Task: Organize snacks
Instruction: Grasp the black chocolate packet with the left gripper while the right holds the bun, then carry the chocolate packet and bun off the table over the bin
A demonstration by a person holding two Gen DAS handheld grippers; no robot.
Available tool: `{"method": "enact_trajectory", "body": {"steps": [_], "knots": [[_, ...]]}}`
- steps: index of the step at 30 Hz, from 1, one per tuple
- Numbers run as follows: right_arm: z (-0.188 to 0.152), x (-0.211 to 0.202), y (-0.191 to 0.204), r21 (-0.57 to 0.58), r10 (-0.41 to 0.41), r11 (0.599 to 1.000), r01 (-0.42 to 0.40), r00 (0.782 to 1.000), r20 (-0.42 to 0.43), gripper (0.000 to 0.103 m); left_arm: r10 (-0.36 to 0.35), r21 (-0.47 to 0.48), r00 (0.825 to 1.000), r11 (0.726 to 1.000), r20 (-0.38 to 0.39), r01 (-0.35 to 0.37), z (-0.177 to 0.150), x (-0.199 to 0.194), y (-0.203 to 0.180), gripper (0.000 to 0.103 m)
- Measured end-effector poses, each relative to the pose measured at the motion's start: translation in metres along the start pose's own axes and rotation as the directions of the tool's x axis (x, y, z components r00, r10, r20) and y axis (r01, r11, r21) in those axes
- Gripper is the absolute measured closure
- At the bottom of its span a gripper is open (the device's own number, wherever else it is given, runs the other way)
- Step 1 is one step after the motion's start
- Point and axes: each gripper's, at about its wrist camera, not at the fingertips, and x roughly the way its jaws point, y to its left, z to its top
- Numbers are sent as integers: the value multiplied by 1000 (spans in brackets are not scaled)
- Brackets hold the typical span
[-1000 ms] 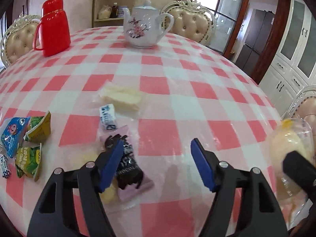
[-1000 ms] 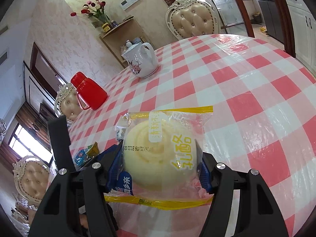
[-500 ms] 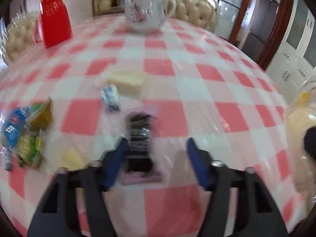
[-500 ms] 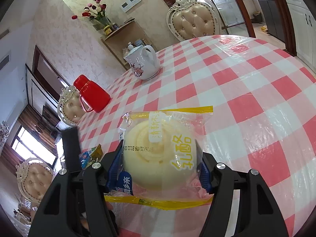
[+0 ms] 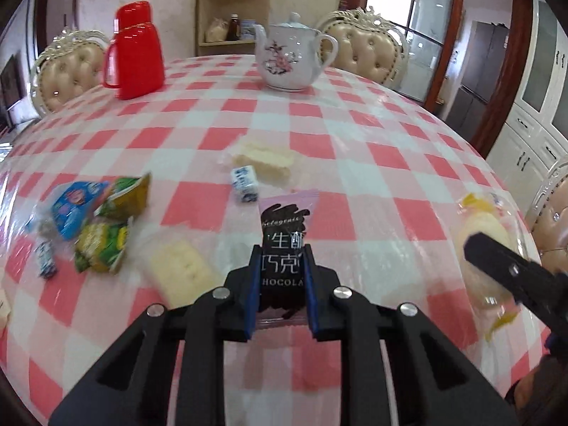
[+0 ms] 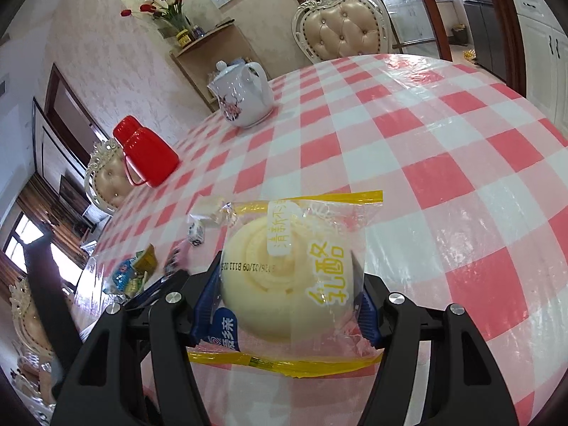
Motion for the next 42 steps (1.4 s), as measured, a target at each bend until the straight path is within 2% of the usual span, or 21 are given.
{"method": "enact_trajectory", "body": {"steps": [5,9,12,15,20,24,33,42], "knots": [[-4,4,7,-38,2,999,-2,1000,1,40,11,-32,999,999,43,-9,-19,-37,15,81],[-16,2,27,-89,44,995,-45,999,-13,40,33,-83,998,996,62,-28,-41,-67,37,81],[-37,-3,53,-152,104,982,-109,994,-44,40,62,-127,996,990,65,-53,-60,-84,54,81],[-55,-11,70,-201,123,971,-133,990,-62,40,84,-178,994,982,72,-70,-75,-101,69,81],[-87,-31,80,-198,164,964,-179,983,-88,40,137,-235,984,966,112,-107,-97,-133,91,81],[-106,-45,90,-215,176,958,-192,980,-95,40,135,-270,984,958,113,-100,-120,-153,103,81],[-149,-72,114,-257,212,937,-237,970,-121,40,192,-292,971,945,142,-144,-163,-200,122,81],[-179,-91,135,-290,253,911,-294,952,-170,40,240,-248,957,949,164,-195,-192,-249,129,81]]}}
